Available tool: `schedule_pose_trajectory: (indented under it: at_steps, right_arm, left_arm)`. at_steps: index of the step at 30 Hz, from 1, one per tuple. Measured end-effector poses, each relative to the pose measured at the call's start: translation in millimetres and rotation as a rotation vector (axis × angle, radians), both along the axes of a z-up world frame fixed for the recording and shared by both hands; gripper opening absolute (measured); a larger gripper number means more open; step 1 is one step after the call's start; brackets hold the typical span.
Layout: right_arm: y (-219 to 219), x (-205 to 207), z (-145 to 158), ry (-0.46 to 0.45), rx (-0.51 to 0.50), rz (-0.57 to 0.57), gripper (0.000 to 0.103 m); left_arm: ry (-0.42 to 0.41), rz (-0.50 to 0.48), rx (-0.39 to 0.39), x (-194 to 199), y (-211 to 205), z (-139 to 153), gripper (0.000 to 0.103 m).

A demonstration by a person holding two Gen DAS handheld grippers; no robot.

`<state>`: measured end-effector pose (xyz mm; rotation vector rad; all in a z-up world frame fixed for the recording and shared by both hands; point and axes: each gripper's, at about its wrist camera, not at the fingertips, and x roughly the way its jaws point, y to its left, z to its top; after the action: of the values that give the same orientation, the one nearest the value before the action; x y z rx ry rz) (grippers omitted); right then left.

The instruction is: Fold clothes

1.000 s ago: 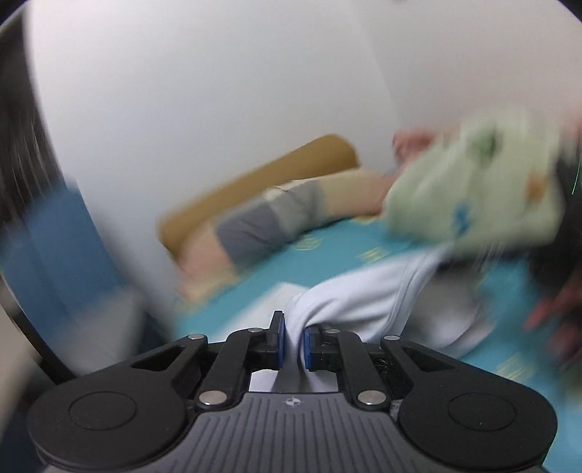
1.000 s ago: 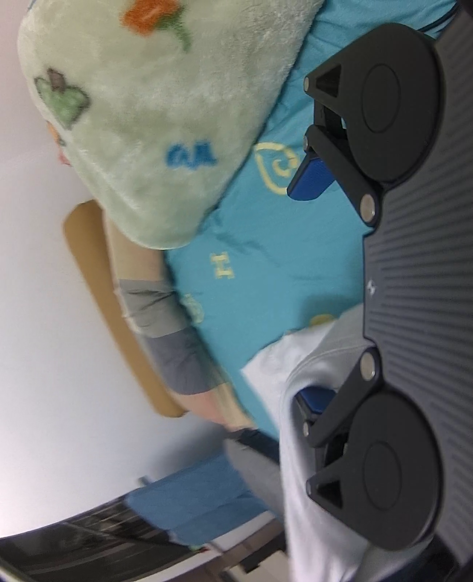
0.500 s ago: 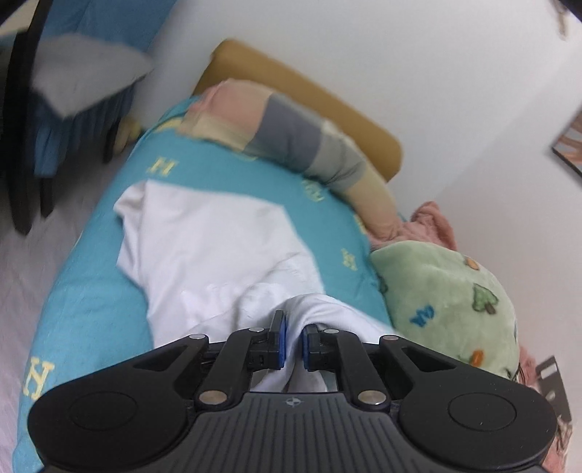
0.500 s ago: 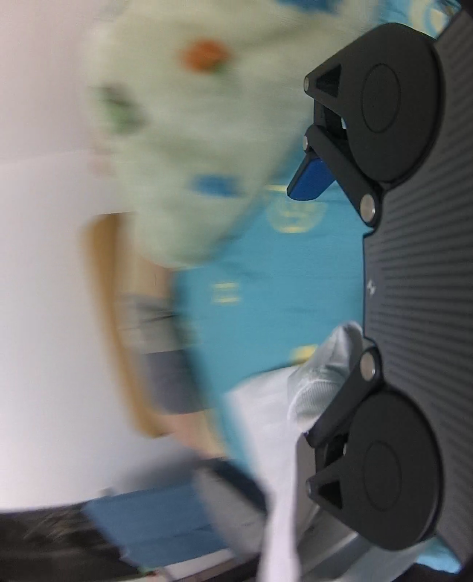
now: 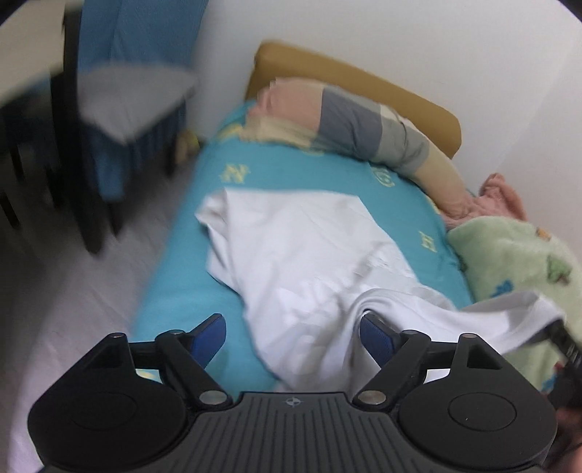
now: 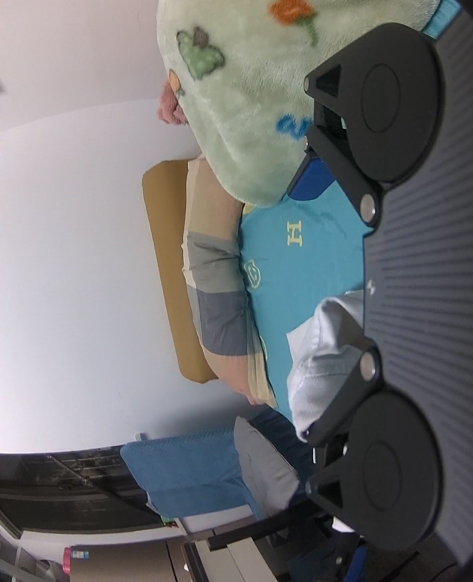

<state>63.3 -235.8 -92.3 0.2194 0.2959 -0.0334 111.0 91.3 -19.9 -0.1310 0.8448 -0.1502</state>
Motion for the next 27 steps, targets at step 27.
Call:
schedule_pose_trajectory:
  at_steps: [27]
  right_arm:
    - [-15.9, -6.9, -2.0, 0.005, 0.11, -0.049, 0.103]
  left_arm:
    - [-0.482, -0.148, 0.388, -74.4, -148.9, -10.7, 0.095]
